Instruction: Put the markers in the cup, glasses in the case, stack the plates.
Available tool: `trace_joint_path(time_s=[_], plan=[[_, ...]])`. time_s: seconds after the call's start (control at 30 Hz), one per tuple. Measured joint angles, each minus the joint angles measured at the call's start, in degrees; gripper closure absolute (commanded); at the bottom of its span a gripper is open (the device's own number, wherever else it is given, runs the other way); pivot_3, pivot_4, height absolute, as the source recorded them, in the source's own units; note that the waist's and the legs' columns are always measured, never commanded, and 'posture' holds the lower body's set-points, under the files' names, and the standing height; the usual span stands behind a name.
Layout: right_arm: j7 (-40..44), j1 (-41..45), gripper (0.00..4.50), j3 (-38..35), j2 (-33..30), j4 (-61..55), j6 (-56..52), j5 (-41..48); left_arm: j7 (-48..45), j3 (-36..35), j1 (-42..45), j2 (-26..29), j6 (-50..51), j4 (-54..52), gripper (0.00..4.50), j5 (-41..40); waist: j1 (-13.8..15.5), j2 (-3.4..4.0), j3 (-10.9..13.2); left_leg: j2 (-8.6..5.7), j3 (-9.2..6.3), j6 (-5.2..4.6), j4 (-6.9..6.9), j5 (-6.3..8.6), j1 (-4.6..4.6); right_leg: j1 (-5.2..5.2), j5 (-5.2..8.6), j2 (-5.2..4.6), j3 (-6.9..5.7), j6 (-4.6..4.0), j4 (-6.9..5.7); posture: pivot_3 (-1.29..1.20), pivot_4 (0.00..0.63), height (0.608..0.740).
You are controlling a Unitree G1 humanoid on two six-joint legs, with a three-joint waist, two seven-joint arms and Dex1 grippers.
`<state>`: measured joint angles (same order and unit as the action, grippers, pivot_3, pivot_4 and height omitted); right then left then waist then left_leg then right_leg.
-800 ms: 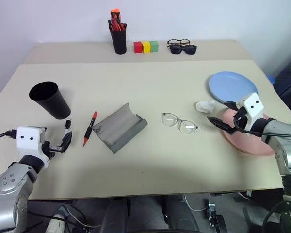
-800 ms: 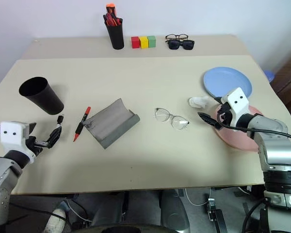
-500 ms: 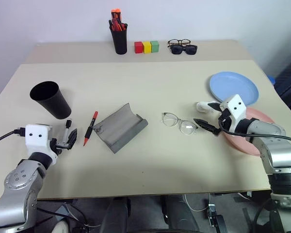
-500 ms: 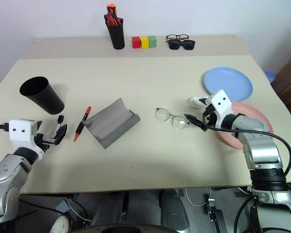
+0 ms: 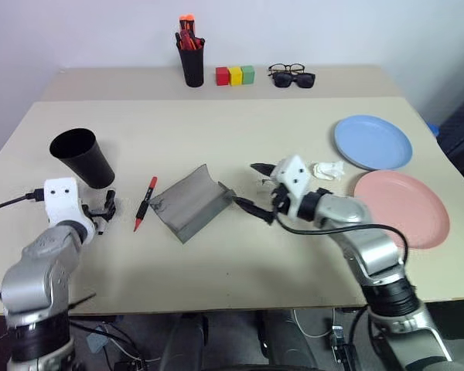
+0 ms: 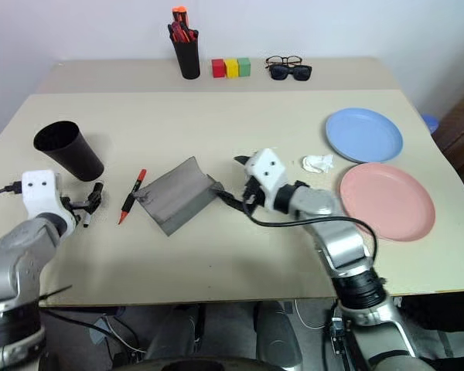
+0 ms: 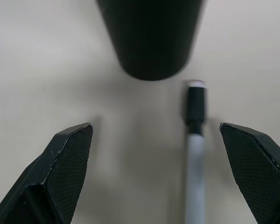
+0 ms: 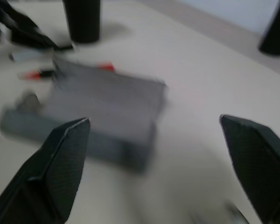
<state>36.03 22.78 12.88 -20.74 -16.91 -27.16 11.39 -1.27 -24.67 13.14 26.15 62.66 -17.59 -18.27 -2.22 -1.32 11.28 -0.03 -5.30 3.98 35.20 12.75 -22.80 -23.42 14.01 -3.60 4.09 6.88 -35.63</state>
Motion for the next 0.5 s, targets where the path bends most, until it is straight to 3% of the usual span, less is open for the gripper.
trace_joint_path(time_s=[0.3,0.4,0.5], plan=[[-2.0,-2.2,0.00,1.9,0.3,-3.4,-1.3,-1.3,-2.5,0.8,11.2,1.1,6.9,11.1,0.04,-0.2,-0.2,0.00,0.0,0.00,-0.02,0.01,-0.06,0.00,0.12,-0.01,0.01,0.00,-0.02,0.07,-0.20,0.00,0.150,0.740],[-2.0,-2.6,0.00,1.9,-0.3,-3.5,-1.3,-1.3,-2.8,0.6,12.7,1.5,8.5,12.6,1.35,-0.2,-0.3,0.00,0.0,0.00,-0.02,0.01,-0.07,0.00,0.18,0.00,0.01,0.00,-0.01,0.08,-0.26,0.00,0.150,0.740],[-2.1,-2.8,0.00,1.9,-0.3,-3.6,-1.3,-1.3,-3.6,0.5,12.7,2.4,9.7,12.7,2.94,-0.2,-0.3,0.00,0.0,0.00,-0.01,0.01,-0.07,0.00,0.20,0.00,0.02,-0.01,-0.01,0.08,-0.28,0.00,0.150,0.740]])
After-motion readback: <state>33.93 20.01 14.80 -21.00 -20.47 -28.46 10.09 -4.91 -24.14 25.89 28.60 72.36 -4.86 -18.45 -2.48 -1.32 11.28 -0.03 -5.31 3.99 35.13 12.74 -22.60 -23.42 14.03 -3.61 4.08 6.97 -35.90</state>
